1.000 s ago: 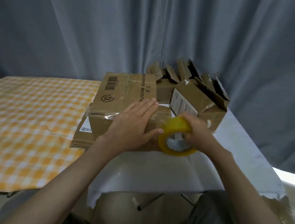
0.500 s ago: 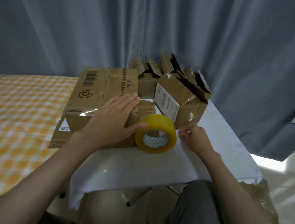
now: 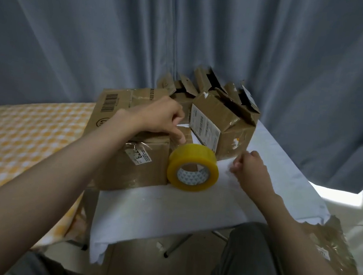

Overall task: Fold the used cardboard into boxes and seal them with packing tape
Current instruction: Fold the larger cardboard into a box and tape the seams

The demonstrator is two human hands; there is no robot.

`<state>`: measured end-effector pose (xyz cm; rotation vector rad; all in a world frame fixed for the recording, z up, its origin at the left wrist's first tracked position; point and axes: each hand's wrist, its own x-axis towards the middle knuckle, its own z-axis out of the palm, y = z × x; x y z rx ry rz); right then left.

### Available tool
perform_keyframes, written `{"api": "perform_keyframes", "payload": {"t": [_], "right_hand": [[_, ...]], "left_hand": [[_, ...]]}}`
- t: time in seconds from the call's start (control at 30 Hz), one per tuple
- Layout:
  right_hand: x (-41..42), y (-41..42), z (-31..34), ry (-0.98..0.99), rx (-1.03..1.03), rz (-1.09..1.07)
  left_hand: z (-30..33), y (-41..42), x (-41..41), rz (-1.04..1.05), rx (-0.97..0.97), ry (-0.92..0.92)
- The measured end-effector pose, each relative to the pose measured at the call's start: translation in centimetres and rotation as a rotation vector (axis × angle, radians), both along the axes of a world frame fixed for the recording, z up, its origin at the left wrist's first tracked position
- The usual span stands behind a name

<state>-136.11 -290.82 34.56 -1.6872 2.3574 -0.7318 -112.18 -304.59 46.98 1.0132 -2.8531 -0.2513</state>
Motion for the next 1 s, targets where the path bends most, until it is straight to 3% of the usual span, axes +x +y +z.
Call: {"api": "perform_keyframes", "payload": {"t": [0.17,0.3,0.4,0.7,0.9,1.0], "right_hand": [[2.2,2.4,3.0,-0.455,-0.414,-0.011],[5.6,3.6,4.4,-0.729,-0.402,0.155],[8.1,3.5,4.7,-0.882,-0.36,0.163],[11.1,1.5,5.4,-0.78,-0.372,0.146],[11.0,1.7,5.4,-0.733,-0.179,0.215],[8.9,1.9,5.8,-0.685,-0.231,0.166]], "left_hand": [[-0.8,-0.7,-1.3,0.036,0.024,-0.045],[-1.7,-0.8,-1.6,0.056,-0.028,-0.03],[-1.9,-1.0,-1.6,0.057,-0.043,-0.017],[-2.1,-0.9,-1.6,0.061,-0.055,-0.007],[-2.2,-1.0,-1.7,0.046,-0.049,-0.019],[-2.2,-1.1,-1.8,0.053,-0.043,-0.018]]}}
